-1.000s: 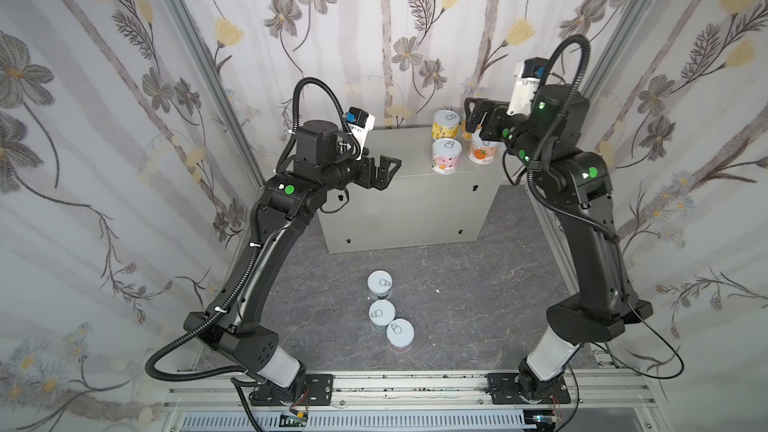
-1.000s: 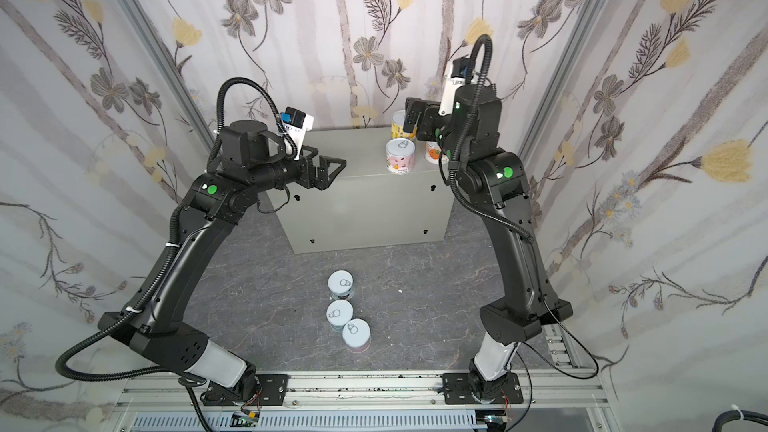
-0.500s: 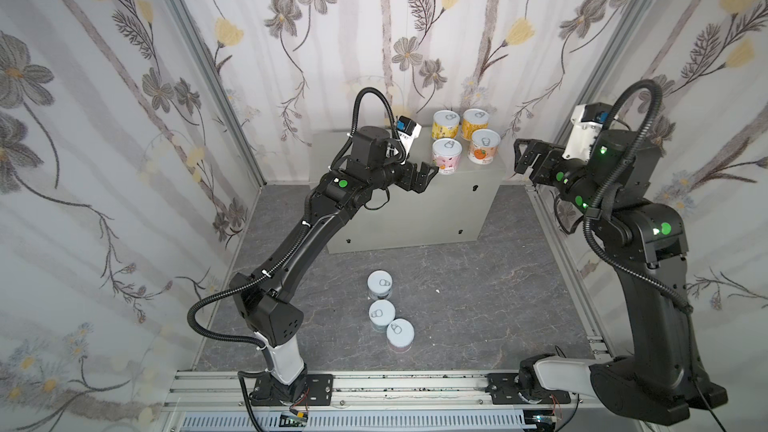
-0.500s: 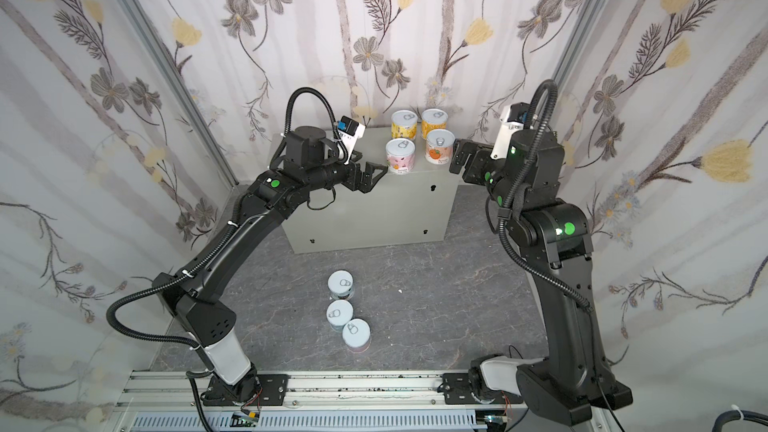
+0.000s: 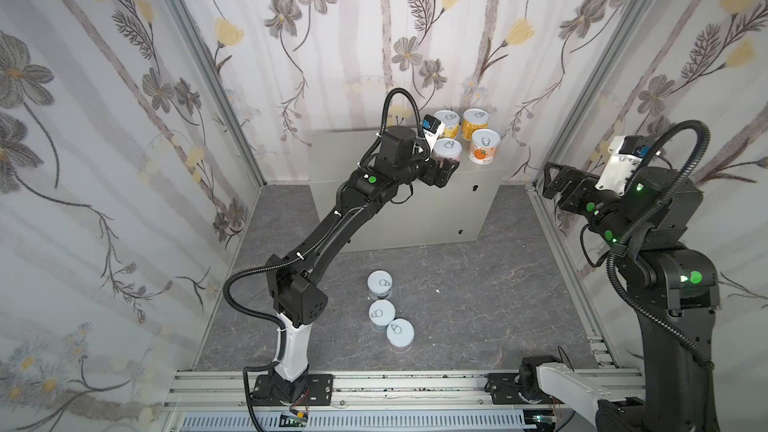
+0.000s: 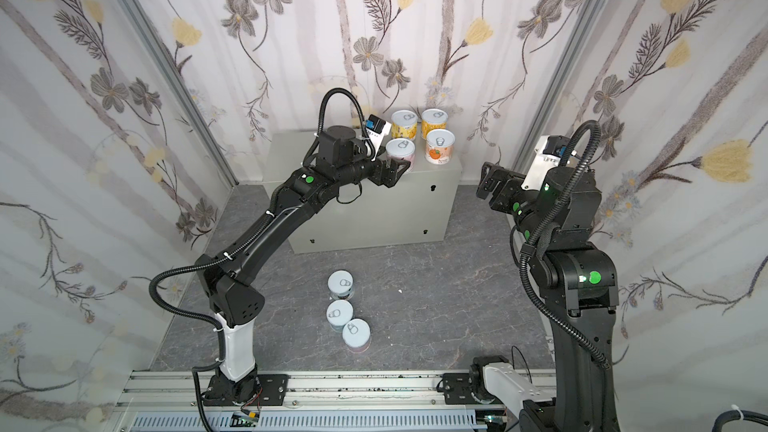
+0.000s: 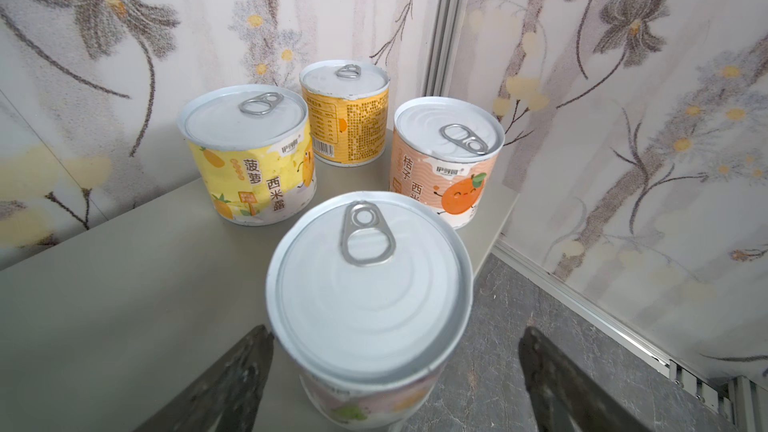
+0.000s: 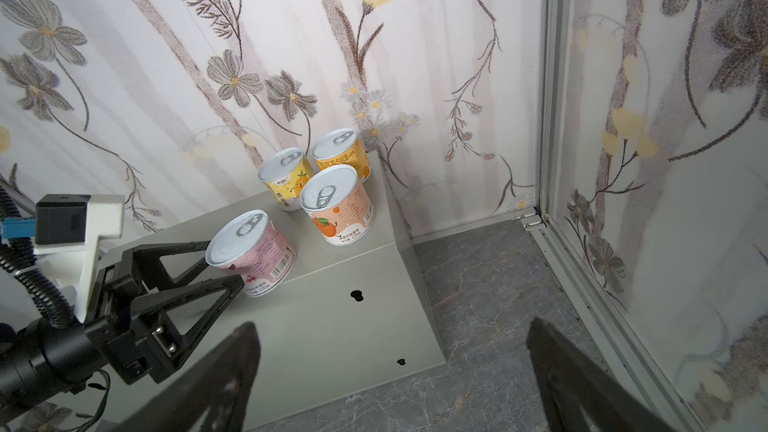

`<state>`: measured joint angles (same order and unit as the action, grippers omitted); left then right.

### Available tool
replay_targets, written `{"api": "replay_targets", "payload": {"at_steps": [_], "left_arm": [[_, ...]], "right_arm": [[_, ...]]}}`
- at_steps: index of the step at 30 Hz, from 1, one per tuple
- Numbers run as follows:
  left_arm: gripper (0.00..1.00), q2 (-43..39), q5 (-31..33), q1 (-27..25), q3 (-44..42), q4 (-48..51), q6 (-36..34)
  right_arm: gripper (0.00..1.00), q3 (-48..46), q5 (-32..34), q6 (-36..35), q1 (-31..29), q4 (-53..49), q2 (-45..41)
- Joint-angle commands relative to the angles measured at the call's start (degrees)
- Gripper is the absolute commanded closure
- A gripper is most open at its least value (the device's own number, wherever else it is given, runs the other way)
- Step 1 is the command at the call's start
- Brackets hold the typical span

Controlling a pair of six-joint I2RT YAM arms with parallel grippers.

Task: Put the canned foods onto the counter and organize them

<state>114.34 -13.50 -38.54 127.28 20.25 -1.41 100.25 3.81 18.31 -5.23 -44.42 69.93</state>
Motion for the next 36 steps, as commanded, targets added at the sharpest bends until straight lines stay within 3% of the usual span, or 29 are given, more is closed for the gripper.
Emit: {"api": "replay_targets", "payload": {"at_steps": [1, 9, 24, 30, 36], "left_arm": [[0.08, 1.54, 1.32, -0.04, 2.14, -1.79, -0.8], [0.1, 5.83, 0.71, -0.04, 6.99, -1.17, -0.64], [0.29, 10.87, 2.33, -0.04, 11.8, -2.35, -1.34], [0.31, 15.45, 2.29, -0.13, 19.12, -0.02, -1.72], [0.31, 16.74, 2.64, -0.32, 20.02, -0.61, -1.67]], "right_arm": [[0.0, -0.32, -1.46, -1.23, 0.8, -0.29, -0.31], [0.0, -0.66, -2.35, -2.47, 2.51, -0.61, -0.76], [0.0, -1.06, -3.63, -5.27, 4.09, -0.58, -0.37], [0.0, -1.29, -4.25, -6.09, 4.64, -0.15, 0.02], [0.0, -1.89, -5.04, -6.26, 4.79, 0.38, -0.1]]}}
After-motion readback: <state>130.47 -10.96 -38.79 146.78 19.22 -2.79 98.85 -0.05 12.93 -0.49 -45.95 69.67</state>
